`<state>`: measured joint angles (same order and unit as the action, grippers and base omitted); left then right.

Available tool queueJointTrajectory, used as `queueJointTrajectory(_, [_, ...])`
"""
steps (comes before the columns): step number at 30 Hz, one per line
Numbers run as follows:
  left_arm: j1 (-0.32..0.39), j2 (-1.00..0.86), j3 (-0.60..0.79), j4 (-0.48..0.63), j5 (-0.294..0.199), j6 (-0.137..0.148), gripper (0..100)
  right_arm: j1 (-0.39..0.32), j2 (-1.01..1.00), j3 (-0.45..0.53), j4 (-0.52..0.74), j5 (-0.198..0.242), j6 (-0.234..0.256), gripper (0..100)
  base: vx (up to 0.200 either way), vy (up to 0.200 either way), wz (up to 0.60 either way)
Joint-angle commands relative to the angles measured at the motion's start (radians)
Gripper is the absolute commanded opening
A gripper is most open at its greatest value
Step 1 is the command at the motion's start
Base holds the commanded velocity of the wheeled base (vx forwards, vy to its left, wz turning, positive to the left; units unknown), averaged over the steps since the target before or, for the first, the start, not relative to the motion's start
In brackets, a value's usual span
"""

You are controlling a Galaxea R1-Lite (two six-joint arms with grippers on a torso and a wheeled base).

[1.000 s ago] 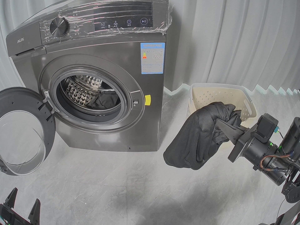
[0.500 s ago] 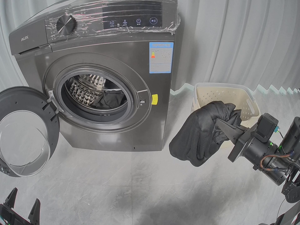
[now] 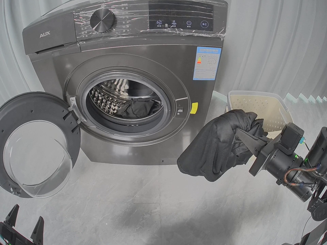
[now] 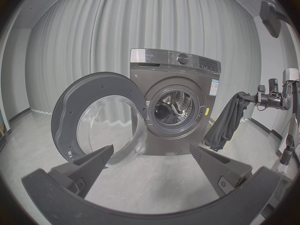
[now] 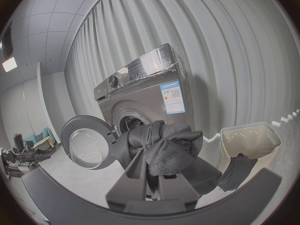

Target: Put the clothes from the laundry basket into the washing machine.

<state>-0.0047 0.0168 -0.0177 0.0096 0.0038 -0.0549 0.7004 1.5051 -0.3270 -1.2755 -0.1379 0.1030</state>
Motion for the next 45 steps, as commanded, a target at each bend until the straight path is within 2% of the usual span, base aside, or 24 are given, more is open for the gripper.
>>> queueJointTrajectory(1, [0.000,-0.015,0.015,0.000,0.001,0.000,100,0.001,0.000,0.005,-0.001,0.001,0.000,0,-0.200,0.000,0.00])
queueJointTrajectory(7, [0.000,-0.015,0.015,0.000,0.002,0.000,100,0.002,0.003,0.003,-0.001,0.001,0.000,0,-0.200,0.000,0.00])
queueJointTrajectory(15, [0.000,-0.015,0.015,0.000,0.001,0.000,100,0.001,0.001,0.003,-0.001,0.001,0.001,0,0.000,0.000,0.00])
queueJointTrajectory(34, [0.000,-0.015,0.015,0.000,0.001,0.000,100,0.001,0.004,0.006,-0.001,0.001,0.009,0,0.000,0.200,0.00])
queueJointTrajectory(42, [0.000,-0.015,0.015,0.000,0.001,0.000,100,0.001,0.004,0.006,-0.001,0.001,0.009,0,0.000,0.000,0.00])
queueJointTrajectory(45, [0.000,-0.015,0.015,0.000,0.001,0.000,100,0.001,0.004,0.006,-0.001,0.001,0.009,0,-0.200,0.000,0.00])
